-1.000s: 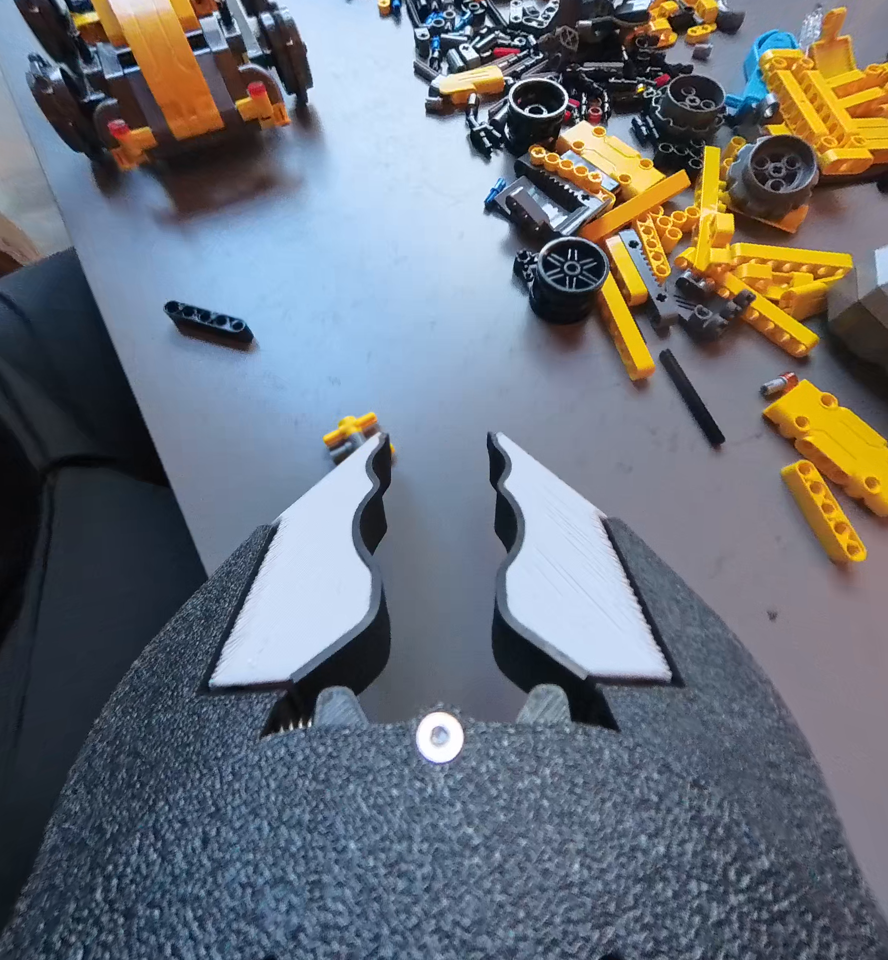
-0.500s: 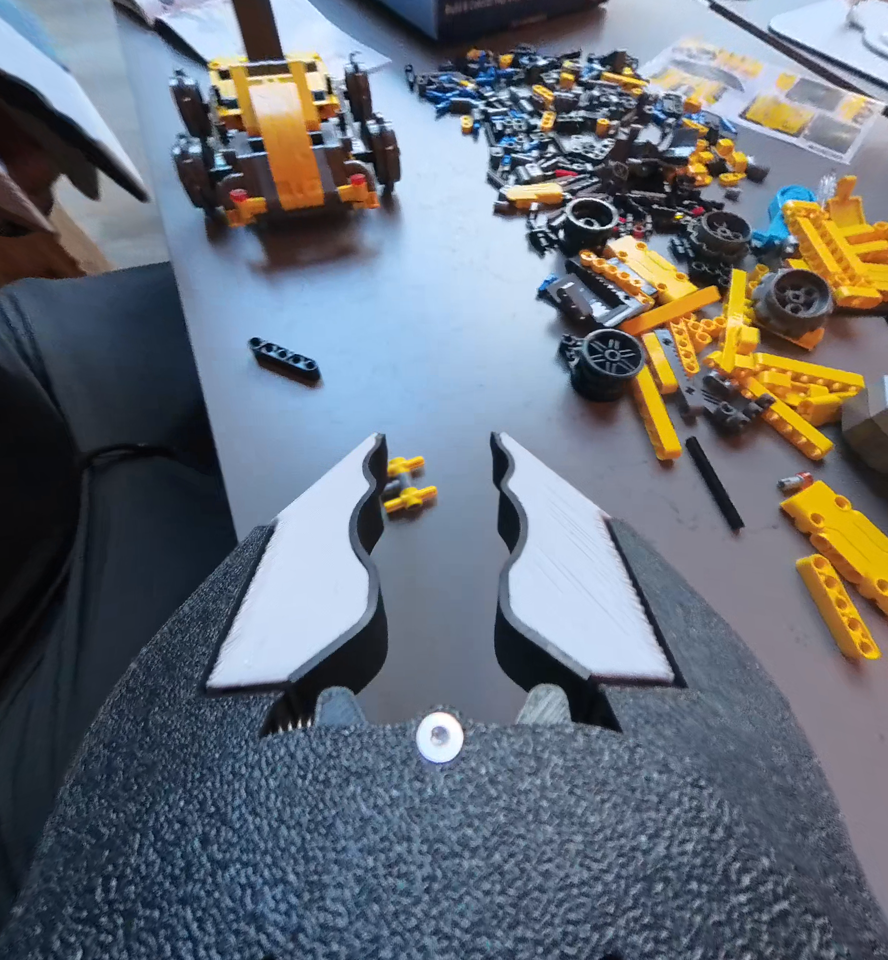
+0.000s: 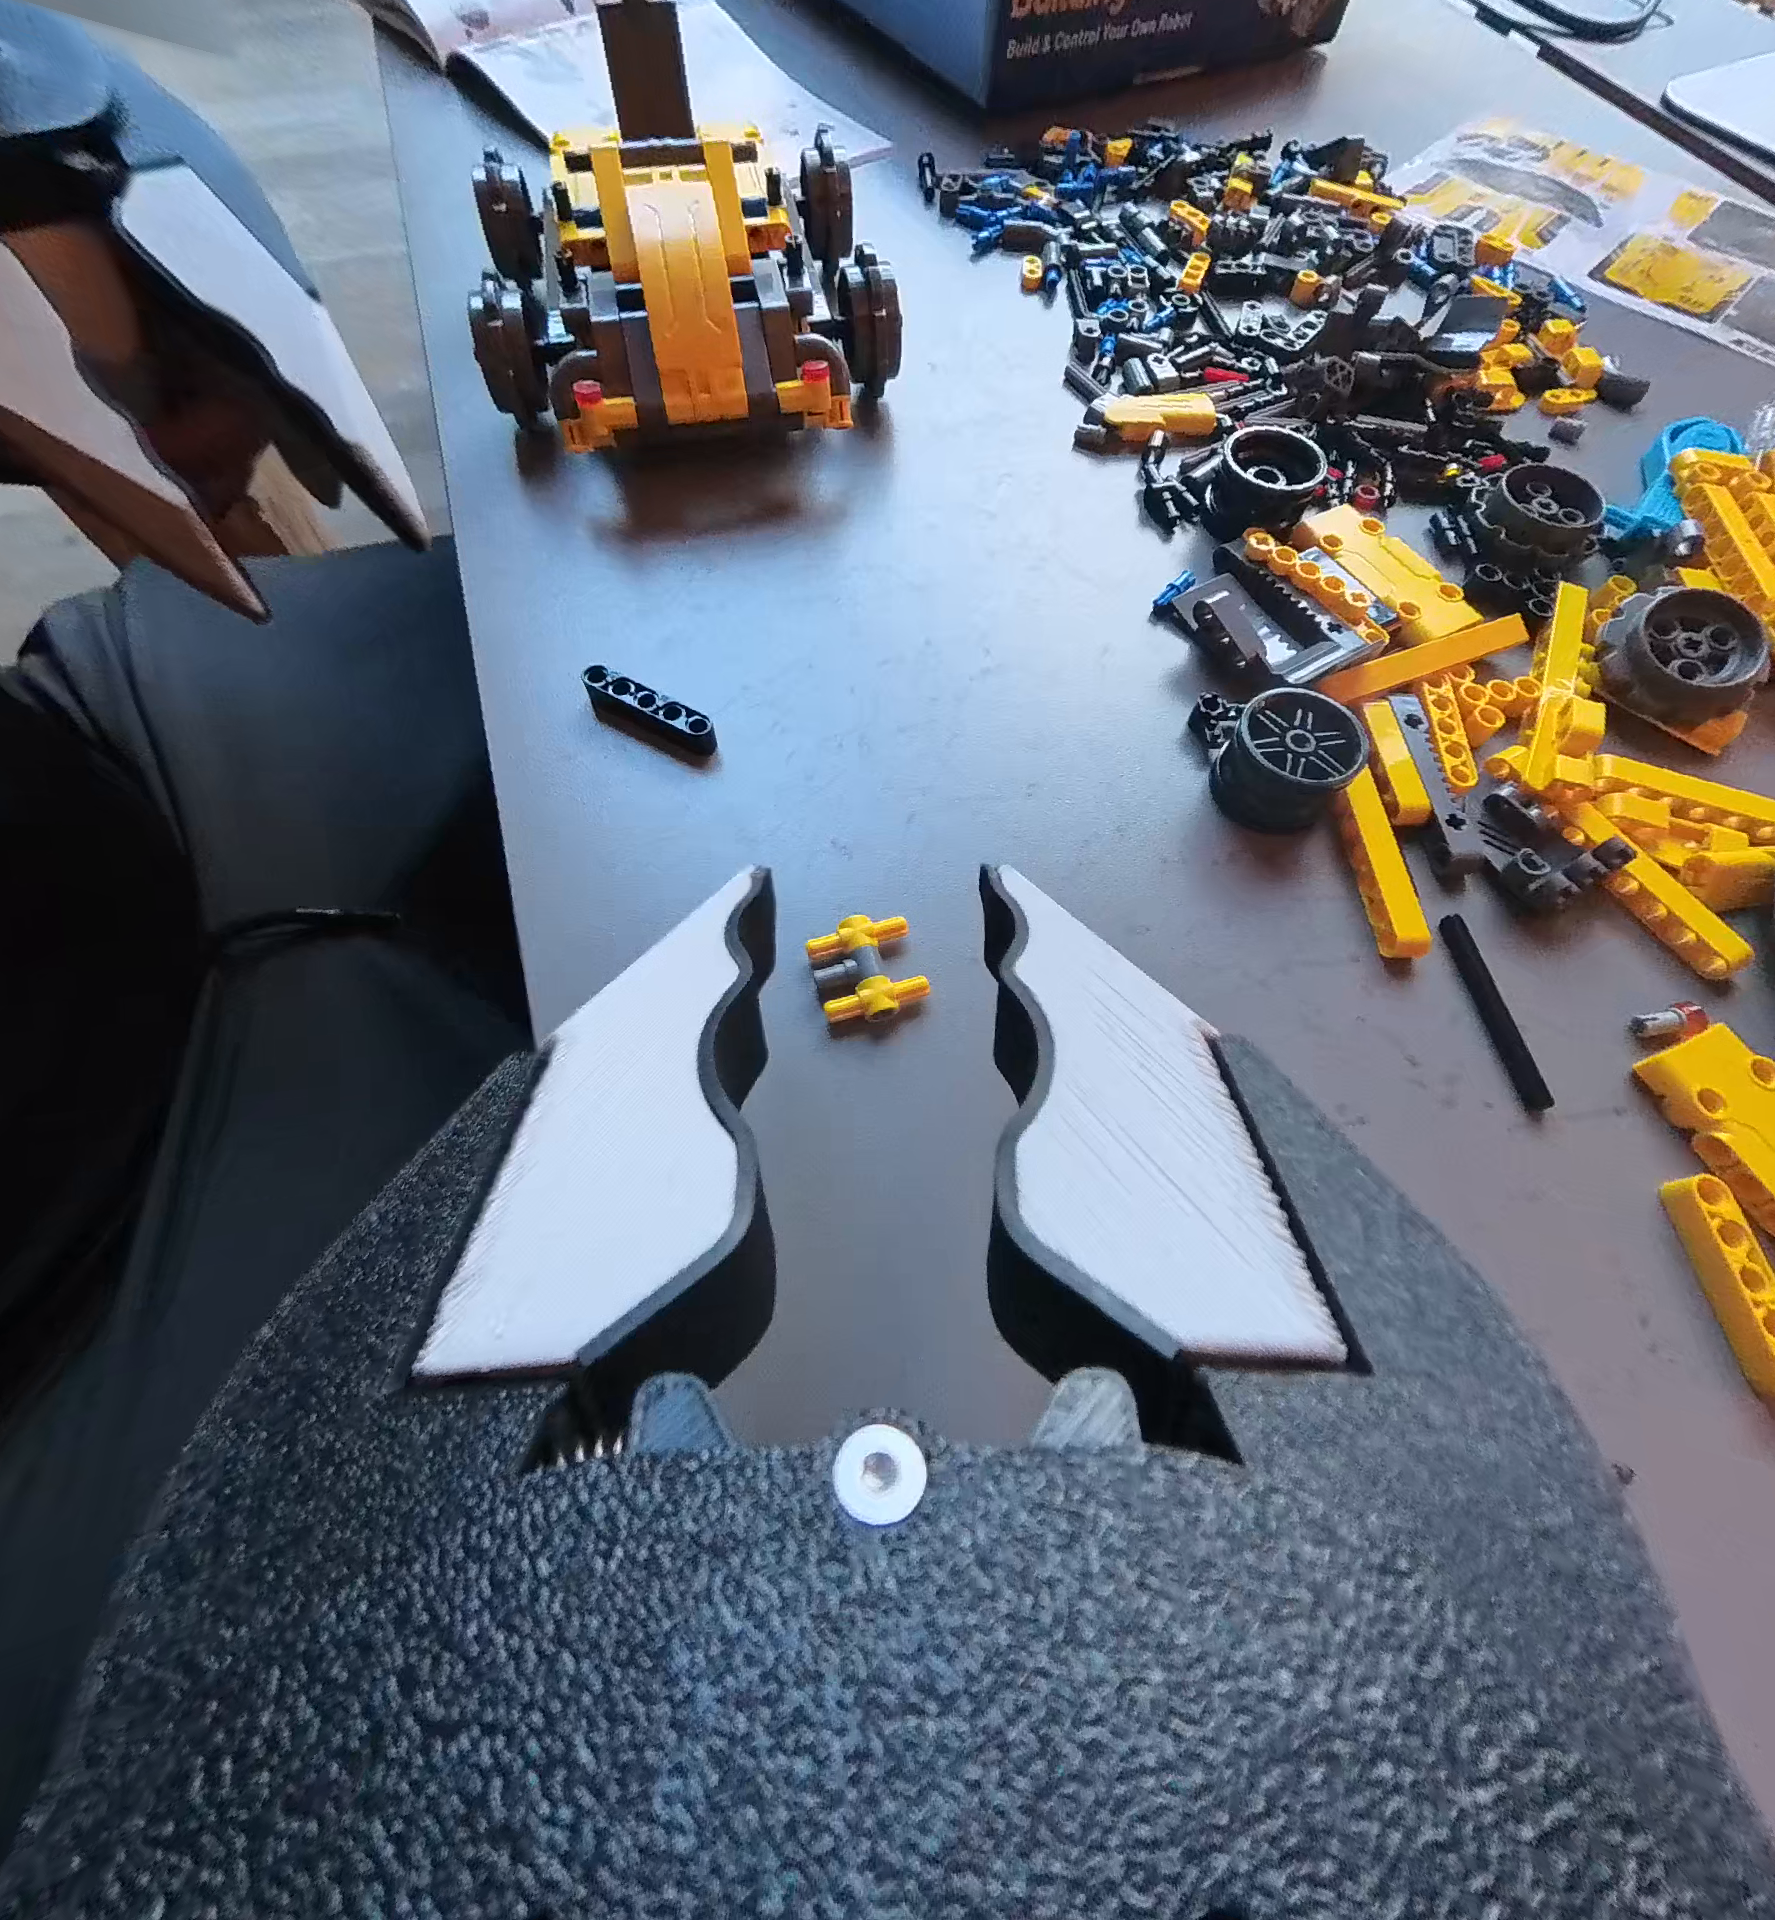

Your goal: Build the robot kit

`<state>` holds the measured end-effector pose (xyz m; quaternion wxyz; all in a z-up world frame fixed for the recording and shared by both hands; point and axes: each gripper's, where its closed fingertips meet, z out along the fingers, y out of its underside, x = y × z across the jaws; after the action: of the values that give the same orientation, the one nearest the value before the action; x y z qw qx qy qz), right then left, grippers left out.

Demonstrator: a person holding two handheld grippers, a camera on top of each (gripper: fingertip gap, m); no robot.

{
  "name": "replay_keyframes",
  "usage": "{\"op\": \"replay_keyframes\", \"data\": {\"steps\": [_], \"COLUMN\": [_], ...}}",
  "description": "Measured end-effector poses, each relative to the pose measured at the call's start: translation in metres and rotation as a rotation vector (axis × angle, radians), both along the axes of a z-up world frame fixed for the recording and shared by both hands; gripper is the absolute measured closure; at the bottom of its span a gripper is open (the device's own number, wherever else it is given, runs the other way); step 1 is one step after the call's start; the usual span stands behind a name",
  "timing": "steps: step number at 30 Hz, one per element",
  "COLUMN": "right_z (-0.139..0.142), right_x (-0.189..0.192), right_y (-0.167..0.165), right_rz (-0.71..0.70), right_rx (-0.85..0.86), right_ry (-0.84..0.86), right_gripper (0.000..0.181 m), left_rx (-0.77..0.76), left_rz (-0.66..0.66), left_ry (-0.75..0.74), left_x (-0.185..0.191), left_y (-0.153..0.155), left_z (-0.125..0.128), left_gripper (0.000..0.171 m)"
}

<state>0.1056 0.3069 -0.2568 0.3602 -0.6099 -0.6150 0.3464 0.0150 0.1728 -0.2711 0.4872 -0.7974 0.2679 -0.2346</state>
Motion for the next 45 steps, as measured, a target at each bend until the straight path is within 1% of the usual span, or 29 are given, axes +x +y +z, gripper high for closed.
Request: {"op": "replay_keyframes", "data": {"steps": [4, 11, 16, 21, 23, 25, 28, 30, 33, 36, 39, 41, 43, 45], "right_z": [-0.004, -0.003, -0.004, 0.002, 0.003, 0.004, 0.004, 0.001, -0.005, -0.01, -0.011, -0.013, -0.019, -0.026], "right_x": [-0.001, 0.0, 0.0, 0.0, 0.001, 0.001, 0.001, 0.002, 0.004, 0.007, 0.009, 0.008, 0.008, 0.007], "right_y": [0.002, 0.011, 0.012, 0.008, 0.004, 0.001, -0.002, -0.005, -0.008, -0.01, -0.01, -0.01, -0.013, -0.014], "right_rz": [-0.014, -0.066, -0.069, -0.043, -0.02, 0.005, 0.02, 0.026, 0.021, 0.014, 0.007, 0.008, 0.034, 0.051], "right_rx": [0.005, -0.022, -0.031, -0.037, -0.047, -0.055, -0.047, -0.033, -0.023, -0.049, -0.079, -0.096, -0.115, -0.121], "right_ry": [-0.024, -0.018, -0.022, 0.014, 0.023, 0.026, 0.023, 0.007, -0.035, -0.064, -0.073, -0.084, -0.123, -0.171], "right_gripper": [0.143, 0.141, 0.141, 0.14, 0.138, 0.136, 0.136, 0.137, 0.137, 0.135, 0.133, 0.134, 0.134, 0.134], "left_rx": [-0.002, 0.044, 0.019, -0.018, -0.04, -0.056, -0.059, -0.06, -0.092, -0.125, -0.142, -0.134, -0.155, -0.153], "left_rz": [-0.047, -0.075, -0.105, -0.086, -0.061, -0.046, -0.039, -0.022, 0.003, 0.003, 0.02, 0.025, -0.009, -0.031], "left_ry": [0.017, -0.008, -0.001, 0.02, 0.037, 0.062, 0.073, 0.113, 0.213, 0.213, 0.309, 0.347, 0.364, 0.398], "left_x": [0.0, -0.007, -0.003, -0.001, 0.0, 0.002, 0.011, 0.014, 0.014, 0.026, 0.025, 0.023, 0.026, 0.027], "left_y": [-0.002, 0.001, 0.001, 0.005, 0.008, 0.011, 0.016, 0.023, 0.036, 0.048, 0.059, 0.065, 0.066, 0.07], "left_z": [-0.005, 0.011, 0.005, -0.003, -0.004, -0.003, 0.005, 0.006, -0.005, -0.009, -0.018, -0.017, -0.018, -0.018], "left_gripper": [0.136, 0.137, 0.137, 0.137, 0.14, 0.143, 0.145, 0.145, 0.145, 0.144, 0.143, 0.146, 0.157, 0.163]}}
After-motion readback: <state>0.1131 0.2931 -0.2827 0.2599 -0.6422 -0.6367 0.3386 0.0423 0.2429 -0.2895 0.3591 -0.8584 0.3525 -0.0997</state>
